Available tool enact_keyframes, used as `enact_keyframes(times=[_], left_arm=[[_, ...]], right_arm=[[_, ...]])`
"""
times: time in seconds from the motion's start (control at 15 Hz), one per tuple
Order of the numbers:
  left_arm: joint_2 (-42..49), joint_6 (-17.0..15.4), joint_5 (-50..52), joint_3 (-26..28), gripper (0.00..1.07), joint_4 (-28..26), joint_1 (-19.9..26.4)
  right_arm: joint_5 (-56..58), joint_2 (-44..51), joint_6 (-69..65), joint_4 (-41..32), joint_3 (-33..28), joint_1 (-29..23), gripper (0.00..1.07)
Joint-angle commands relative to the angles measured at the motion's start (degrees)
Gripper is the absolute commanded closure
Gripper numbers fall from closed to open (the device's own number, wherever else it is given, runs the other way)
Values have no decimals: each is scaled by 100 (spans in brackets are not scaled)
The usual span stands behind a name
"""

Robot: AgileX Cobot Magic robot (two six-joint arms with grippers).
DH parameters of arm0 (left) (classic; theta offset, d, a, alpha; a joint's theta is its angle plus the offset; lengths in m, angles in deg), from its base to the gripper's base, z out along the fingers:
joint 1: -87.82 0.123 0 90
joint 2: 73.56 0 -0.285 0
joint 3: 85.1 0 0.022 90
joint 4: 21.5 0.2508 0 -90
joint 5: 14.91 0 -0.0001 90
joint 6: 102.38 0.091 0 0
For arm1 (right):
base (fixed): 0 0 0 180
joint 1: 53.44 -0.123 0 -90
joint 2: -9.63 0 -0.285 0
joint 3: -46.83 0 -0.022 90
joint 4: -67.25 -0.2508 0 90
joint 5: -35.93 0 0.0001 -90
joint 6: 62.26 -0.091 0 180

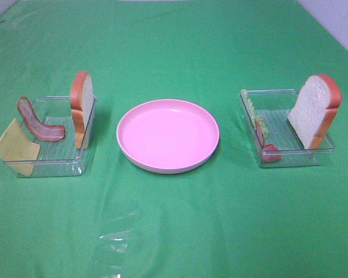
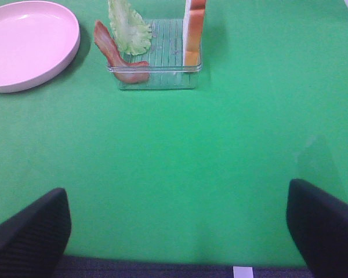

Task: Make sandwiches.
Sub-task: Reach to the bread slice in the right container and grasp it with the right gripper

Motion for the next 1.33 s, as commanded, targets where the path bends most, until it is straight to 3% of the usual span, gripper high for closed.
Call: enact_keyframes(times=[0.07,0.87,1.13,1.2,1.33], left_arm=[[63,-6,23,-6,14,-23,11],[63,-6,23,-6,14,-23,11],[63,-6,23,-6,14,-23,11],[63,-6,23,-6,14,-23,11],[63,-6,23,-6,14,-23,11]], right_arm=[[-17,-11,-23,11,-17,34,11],[-126,-86,-103,69,63,34,11],[-1335,-1049,-109,97,223,34,11],[-2200,-1988,-109,97,223,34,11],[-2893,-2773,-109,97,223,34,11]])
